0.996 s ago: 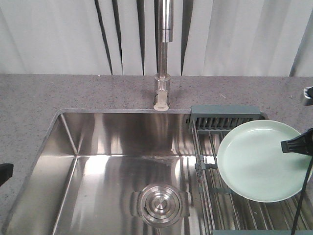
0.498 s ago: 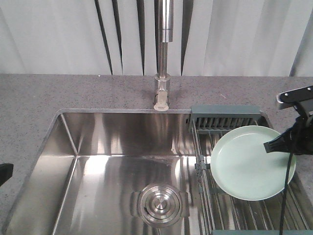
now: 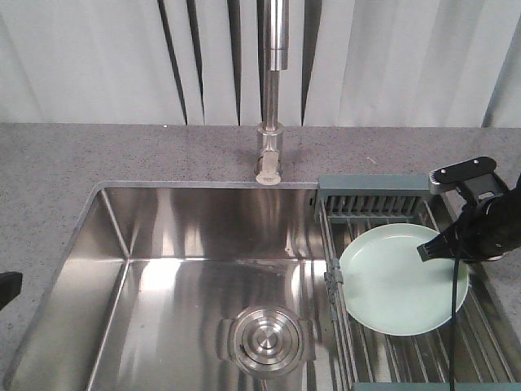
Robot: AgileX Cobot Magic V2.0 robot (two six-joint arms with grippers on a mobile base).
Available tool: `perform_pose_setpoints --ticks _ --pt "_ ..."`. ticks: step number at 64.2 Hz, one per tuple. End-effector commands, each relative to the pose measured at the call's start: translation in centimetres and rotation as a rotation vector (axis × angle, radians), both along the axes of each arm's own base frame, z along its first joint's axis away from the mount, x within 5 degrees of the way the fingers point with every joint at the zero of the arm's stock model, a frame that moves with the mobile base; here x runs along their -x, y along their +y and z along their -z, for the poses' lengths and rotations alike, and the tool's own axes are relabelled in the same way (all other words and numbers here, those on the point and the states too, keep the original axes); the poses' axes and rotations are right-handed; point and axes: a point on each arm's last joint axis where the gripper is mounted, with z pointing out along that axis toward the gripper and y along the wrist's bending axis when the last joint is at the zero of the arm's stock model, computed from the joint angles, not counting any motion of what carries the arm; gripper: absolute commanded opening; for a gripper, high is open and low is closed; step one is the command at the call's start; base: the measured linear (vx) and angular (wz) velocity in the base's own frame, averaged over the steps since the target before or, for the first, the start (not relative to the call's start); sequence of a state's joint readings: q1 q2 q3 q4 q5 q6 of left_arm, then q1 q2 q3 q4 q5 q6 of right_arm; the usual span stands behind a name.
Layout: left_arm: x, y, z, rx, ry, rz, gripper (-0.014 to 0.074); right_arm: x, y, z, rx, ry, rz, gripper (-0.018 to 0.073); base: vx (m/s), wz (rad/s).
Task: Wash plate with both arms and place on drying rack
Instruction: 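Lower the plate onto the rack and open the right gripper, then lift the right gripper away from the plate on the rack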
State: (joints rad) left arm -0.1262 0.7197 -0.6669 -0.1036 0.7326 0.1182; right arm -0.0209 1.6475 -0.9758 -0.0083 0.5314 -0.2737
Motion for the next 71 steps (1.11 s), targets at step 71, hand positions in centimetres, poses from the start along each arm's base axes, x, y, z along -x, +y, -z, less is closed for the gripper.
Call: perform_pose_setpoints --ticks 71 --pt "-0.4 0.0 -1.4 0.027 -0.090 -0.012 0.0593 12.3 4.2 -17.2 -0.217 -0.467 0.037 0.0277 0.00 0.00"
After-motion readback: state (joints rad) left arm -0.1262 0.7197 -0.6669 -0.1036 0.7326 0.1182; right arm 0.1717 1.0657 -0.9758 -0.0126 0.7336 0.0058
